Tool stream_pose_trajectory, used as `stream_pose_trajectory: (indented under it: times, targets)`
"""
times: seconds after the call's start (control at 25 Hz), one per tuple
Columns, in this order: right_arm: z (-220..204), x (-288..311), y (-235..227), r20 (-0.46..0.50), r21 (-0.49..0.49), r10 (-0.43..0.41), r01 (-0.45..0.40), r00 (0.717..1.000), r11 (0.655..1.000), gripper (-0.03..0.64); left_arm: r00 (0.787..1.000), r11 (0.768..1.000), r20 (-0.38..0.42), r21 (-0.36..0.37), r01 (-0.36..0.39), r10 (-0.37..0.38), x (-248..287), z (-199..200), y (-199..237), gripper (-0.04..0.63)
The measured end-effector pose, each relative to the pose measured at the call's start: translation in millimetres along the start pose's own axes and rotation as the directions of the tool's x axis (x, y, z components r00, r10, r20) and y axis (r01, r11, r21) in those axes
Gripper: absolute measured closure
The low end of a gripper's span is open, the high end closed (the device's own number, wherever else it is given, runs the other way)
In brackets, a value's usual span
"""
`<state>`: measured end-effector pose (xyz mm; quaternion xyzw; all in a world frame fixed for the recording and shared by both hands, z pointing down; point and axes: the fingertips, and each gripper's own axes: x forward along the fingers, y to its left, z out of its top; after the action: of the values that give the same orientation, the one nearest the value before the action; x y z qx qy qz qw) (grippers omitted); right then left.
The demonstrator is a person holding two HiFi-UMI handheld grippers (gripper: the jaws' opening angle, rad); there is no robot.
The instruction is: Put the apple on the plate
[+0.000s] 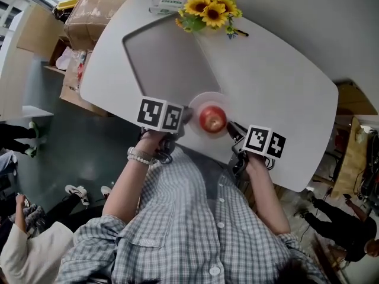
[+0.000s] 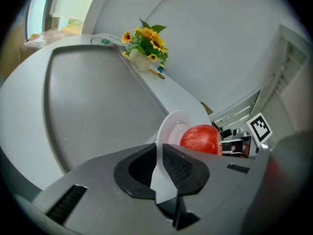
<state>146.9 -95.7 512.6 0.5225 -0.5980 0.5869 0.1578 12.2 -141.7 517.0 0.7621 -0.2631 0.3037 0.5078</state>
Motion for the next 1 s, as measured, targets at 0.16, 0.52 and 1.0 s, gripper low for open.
stream_pose_trajectory:
  times: [0.16, 0.52, 1.0]
  targets:
    - [8, 14, 22, -0.009, -0.031, 0.018, -0.018, 1.000, 0.999, 0.563, 0.999, 1.000, 0.032, -0.030, -0.008, 0.009, -15, 10, 18, 0.552]
    - [28, 55, 67, -0.040, -0.079, 0.053, -0.056, 0.998, 0.995, 0.563, 0.996, 0.997, 0.082, -0.066, -0.038, 0.043, -44, 36, 64, 0.552]
    - [43, 109, 97, -0.135, -0.160, 0.020, -0.041, 0.991, 0.986, 0.563, 0.996, 0.988, 0.068, -0.146, -0.046, 0.057, -51, 49, 120, 0.552]
